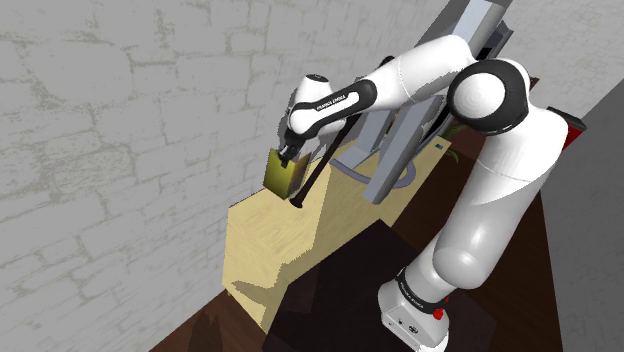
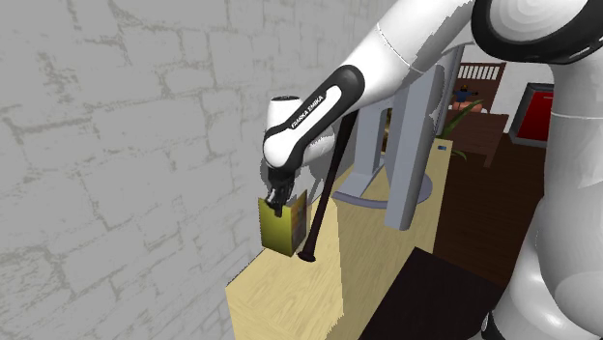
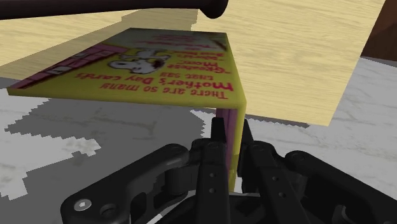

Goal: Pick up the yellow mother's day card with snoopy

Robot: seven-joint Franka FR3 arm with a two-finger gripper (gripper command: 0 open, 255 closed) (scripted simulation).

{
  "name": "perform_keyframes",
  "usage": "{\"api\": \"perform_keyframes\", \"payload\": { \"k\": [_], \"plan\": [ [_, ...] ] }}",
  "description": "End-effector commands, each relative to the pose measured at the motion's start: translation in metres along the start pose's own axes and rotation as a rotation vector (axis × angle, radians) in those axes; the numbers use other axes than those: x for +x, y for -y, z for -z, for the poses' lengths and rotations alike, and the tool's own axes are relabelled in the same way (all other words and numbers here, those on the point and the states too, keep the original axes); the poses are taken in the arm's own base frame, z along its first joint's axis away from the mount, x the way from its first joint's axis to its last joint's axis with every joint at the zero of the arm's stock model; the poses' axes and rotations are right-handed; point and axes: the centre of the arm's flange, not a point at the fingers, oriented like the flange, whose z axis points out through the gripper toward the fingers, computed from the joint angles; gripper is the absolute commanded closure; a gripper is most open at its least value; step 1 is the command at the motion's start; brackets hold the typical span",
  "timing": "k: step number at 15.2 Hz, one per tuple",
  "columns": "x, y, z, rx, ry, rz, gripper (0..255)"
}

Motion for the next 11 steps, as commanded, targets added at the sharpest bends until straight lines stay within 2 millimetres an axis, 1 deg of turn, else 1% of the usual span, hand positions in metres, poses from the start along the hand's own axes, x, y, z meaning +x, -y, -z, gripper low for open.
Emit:
{"api": "perform_keyframes", "payload": {
  "k": [1,9,11],
  "plan": [
    [0.001,0.000,0.011,0.000,0.000,0.000,255],
    [0.005,0.000,0.053,0.000,0.000,0.000,255],
    [0.005,0.000,0.054,0.000,0.000,0.000,255]
  ]
}}
